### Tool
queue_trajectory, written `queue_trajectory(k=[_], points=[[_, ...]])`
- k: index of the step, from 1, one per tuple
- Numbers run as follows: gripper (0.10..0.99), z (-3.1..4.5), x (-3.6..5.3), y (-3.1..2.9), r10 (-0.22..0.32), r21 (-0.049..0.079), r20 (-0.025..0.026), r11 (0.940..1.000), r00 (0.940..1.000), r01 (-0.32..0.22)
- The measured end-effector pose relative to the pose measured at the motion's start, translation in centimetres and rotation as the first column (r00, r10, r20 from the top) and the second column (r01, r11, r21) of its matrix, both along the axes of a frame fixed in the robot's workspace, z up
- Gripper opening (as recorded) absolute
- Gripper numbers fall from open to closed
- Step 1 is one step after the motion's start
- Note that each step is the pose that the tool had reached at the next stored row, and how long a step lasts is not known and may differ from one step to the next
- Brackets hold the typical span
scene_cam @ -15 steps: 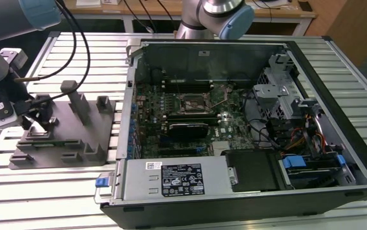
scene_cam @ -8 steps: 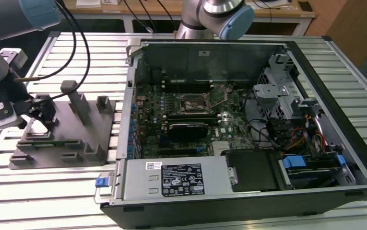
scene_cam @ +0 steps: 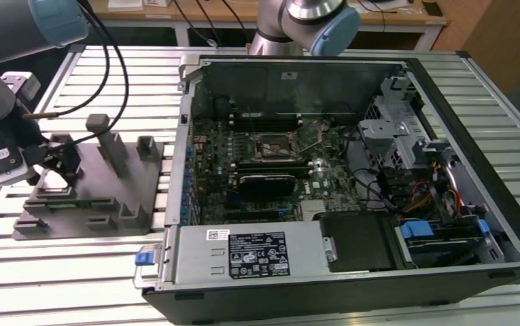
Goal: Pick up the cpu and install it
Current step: 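Pick up the cpu and move it towards the insertion slot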
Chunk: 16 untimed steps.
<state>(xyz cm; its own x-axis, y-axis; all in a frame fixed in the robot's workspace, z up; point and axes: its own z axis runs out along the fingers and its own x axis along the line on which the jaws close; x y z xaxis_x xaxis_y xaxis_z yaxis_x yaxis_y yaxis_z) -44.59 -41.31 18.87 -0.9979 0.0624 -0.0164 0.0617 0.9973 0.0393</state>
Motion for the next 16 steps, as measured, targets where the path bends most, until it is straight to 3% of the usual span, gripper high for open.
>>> queue_trajectory(k=[16], points=[[0.706,-0.53,0.00,0.41,0.066,0.001,-0.0001,0.9978,0.9978,-0.066]])
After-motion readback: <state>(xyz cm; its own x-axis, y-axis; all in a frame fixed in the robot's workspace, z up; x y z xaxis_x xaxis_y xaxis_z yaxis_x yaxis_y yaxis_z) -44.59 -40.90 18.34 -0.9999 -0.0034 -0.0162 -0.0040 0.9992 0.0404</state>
